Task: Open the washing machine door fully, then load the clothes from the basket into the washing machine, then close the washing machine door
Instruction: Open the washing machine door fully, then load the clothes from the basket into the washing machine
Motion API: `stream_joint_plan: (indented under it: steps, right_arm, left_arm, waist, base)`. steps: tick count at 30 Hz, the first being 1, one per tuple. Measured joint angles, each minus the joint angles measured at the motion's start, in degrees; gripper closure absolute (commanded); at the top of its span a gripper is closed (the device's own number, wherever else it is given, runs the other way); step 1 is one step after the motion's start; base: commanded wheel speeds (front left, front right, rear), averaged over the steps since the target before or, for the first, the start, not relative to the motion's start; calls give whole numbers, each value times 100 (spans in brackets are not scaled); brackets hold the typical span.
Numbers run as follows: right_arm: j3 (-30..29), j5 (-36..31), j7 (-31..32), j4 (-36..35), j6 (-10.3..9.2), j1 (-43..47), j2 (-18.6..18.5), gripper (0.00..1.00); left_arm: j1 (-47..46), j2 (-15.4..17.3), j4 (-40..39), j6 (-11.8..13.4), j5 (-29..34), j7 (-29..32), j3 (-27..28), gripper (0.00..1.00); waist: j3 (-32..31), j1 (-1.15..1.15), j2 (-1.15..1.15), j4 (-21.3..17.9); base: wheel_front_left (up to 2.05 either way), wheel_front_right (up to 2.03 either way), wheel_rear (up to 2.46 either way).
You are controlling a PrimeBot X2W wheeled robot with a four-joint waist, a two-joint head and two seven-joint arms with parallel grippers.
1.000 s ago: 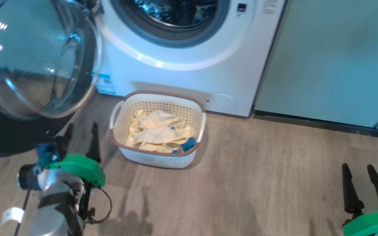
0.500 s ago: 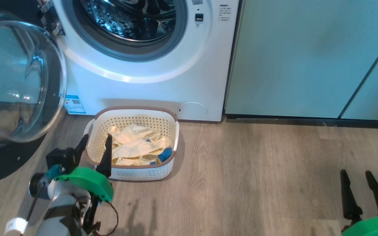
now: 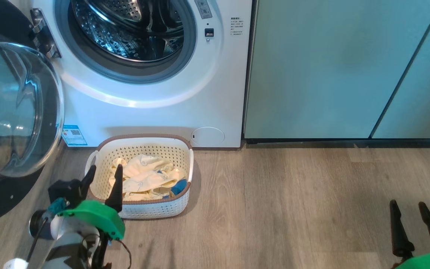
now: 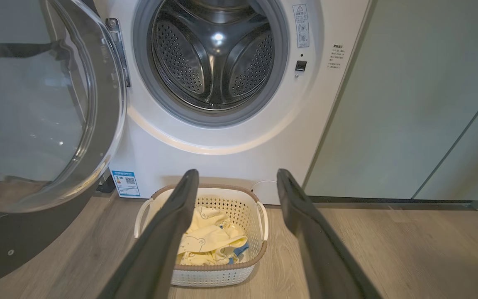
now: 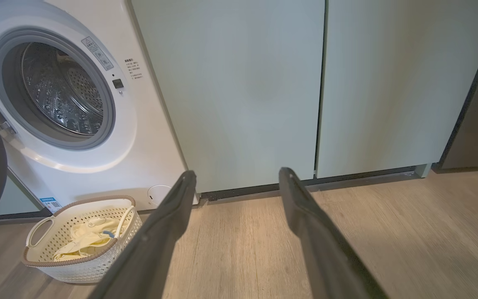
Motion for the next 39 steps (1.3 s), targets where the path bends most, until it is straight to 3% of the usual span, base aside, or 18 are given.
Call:
stream_joint_plan:
  steps: [29,39]
  right_arm:
    - [55,-1,0,-30,0,1,0,0]
    - [49,-1,1,-20,0,8,31,0]
  left_arm:
    - [17,14,48,0,-158,0,96,0]
    - [18,38,43,0,-269,0,48,0]
  waist:
    - [1,0,0,178]
    - [31,0,0,186]
  base:
    - [0,0,0]
    - [78,-81,3]
